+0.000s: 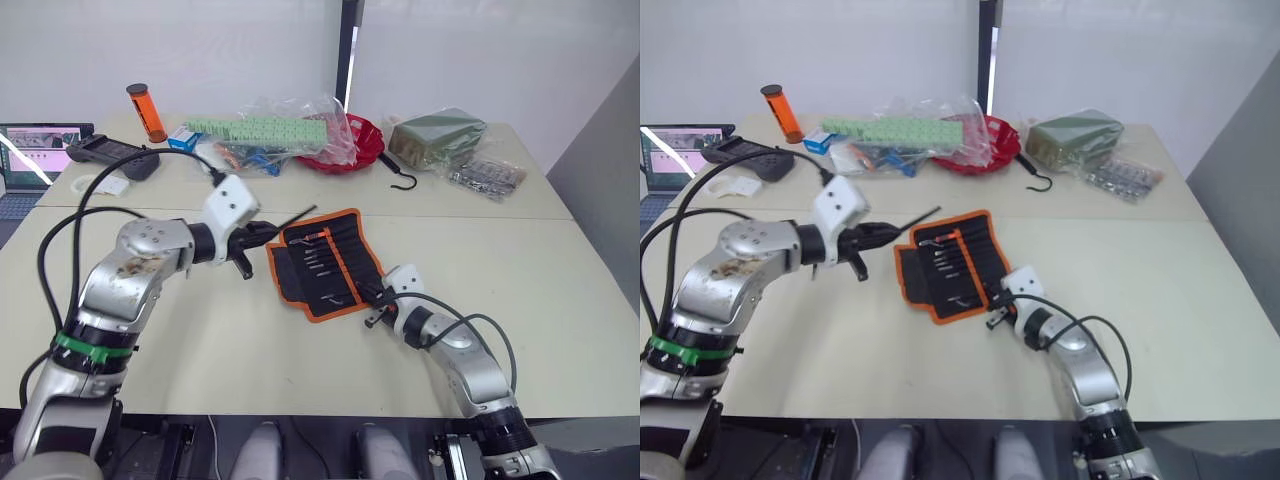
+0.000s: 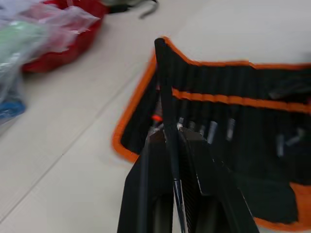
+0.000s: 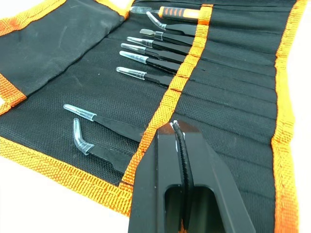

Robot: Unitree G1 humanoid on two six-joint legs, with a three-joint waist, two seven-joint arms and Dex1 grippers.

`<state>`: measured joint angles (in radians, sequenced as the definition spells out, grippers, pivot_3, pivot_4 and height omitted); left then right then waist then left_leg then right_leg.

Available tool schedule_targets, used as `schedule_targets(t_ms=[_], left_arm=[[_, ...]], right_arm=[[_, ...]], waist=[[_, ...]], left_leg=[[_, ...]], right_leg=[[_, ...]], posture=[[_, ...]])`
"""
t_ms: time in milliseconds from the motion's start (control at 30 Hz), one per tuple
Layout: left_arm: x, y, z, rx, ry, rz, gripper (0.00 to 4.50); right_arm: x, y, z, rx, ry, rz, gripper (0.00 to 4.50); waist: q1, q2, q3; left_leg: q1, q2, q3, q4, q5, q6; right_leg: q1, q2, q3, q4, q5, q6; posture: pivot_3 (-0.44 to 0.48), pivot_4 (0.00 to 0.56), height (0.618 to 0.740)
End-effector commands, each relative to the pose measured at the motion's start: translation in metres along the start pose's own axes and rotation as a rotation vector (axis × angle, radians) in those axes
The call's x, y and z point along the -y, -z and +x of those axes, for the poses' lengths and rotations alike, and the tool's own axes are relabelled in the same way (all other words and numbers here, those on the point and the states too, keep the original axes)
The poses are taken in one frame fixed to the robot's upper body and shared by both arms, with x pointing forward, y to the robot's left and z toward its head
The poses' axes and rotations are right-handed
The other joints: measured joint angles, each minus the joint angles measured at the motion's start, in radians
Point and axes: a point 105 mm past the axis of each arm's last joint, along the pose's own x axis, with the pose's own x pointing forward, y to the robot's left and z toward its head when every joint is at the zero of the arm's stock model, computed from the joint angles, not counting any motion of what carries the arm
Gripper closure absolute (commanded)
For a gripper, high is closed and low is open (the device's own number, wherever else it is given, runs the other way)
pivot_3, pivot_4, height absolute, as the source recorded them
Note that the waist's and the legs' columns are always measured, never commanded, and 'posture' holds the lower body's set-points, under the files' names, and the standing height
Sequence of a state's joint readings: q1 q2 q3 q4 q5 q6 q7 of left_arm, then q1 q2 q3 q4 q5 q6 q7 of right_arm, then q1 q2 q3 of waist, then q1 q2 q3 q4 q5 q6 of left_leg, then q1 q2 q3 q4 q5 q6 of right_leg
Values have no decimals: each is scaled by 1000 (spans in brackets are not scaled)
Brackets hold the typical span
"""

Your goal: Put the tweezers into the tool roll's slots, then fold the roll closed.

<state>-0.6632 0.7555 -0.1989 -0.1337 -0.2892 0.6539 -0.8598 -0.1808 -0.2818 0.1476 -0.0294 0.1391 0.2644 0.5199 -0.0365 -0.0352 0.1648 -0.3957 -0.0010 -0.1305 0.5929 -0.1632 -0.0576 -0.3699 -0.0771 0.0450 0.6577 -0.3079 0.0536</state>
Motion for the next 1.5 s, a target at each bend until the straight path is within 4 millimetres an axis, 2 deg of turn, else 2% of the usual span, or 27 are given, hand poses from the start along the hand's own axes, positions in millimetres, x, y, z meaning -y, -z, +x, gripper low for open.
schedule_targets(t_ms=[33,200,333,900,1033,1100,1233,1500], left_arm=[[12,-1,10,-91,147,47,4479],[25,5,25,-212,306,105,4479],[29,8,34,-239,344,118,4479],[32,17,50,-267,322,126,4479],[31,12,60,-230,286,136,4479],[25,11,68,-235,223,213,4479],[36,3,77,-180,245,196,4479],[52,5,94,-148,293,177,4479]], right_arm=[[0,29,-6,-107,37,40,4500],[1,29,-7,-94,72,55,4500],[1,29,-9,-91,92,59,4500],[3,30,-12,-92,111,62,4500],[2,29,-10,-93,97,59,4500],[1,29,-9,-93,94,56,4500],[-1,31,-9,-99,89,51,4500],[-6,32,-8,-92,88,70,4500]], waist=[[0,2,1],[-3,3,2],[-2,3,2],[0,3,2],[0,3,2],[0,3,2],[1,3,2],[2,4,2]], left_leg=[[0,0,0,0,0,0],[-1,0,0,0,0,0],[-2,0,0,0,0,0],[-3,0,0,1,0,0],[-3,0,0,1,0,0],[-3,0,0,2,0,0],[-3,0,0,4,0,0],[-3,-1,-1,5,0,0]], right_leg=[[0,0,0,0,0,0],[-1,0,0,0,-1,1],[-2,0,0,0,-1,1],[-2,0,0,1,-1,1],[-2,0,0,1,-1,1],[-2,0,0,1,-1,1],[-2,0,0,3,-1,1],[-1,0,0,4,-1,1]], posture=[[0,150,740],[0,150,740],[0,150,740],[0,150,740],[0,150,740],[0,150,740],[0,150,740],[0,150,740]])
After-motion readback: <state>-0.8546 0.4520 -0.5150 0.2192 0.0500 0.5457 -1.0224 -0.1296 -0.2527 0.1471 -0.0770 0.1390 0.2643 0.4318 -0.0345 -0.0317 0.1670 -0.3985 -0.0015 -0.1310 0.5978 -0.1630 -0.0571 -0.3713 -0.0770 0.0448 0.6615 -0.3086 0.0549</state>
